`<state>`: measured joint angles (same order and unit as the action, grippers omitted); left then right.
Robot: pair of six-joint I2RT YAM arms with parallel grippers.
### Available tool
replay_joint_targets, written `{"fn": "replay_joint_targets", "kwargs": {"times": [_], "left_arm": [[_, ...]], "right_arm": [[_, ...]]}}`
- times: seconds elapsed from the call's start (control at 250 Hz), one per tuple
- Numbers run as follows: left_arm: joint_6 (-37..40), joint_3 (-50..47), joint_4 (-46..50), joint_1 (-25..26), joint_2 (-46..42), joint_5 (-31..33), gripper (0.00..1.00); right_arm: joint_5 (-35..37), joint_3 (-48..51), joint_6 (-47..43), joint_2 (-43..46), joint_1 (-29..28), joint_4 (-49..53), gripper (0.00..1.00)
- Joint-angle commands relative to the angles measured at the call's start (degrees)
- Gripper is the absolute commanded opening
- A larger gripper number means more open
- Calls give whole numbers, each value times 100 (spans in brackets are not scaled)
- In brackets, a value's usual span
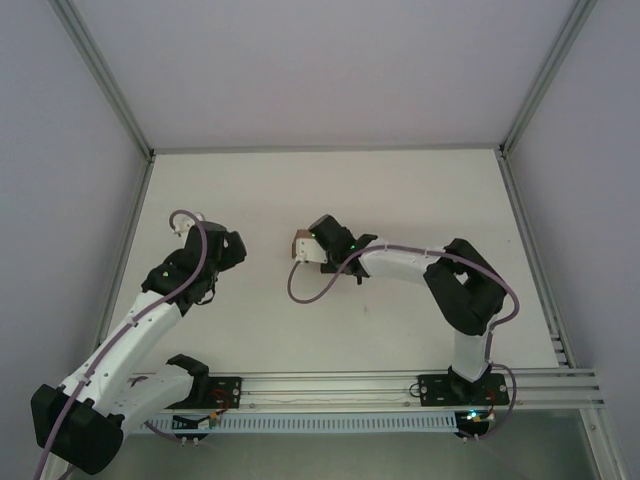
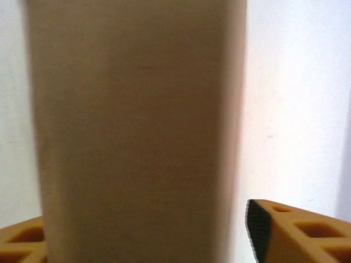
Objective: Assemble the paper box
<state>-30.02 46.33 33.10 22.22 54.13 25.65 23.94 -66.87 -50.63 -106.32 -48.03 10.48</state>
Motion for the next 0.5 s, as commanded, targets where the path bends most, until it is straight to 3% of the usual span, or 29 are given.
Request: {"fn": "replay_joint_targets", "kwargs": {"times": [0.0,0.144,0.224,0.339,0.495], "left_arm": [[51,-27,95,-65,-104,163,100],[225,-111,-222,-74,-110,170,100],[348,-171,-463,-103,-114,230,100],[684,-441,-1156,-335,-116,371,100],[1323,-1315,-2970,-1218,61,53,100]], "right_arm": [[-159,-39,467,497,-65,790,85],[-328,112,1028,1026,-113,1360,99],[-515,322,1408,1440,-101,1468,100],[-610,1126,2011,2282,138,536,100],[-358,2353,3671,3476,1240,-982,100]]}}
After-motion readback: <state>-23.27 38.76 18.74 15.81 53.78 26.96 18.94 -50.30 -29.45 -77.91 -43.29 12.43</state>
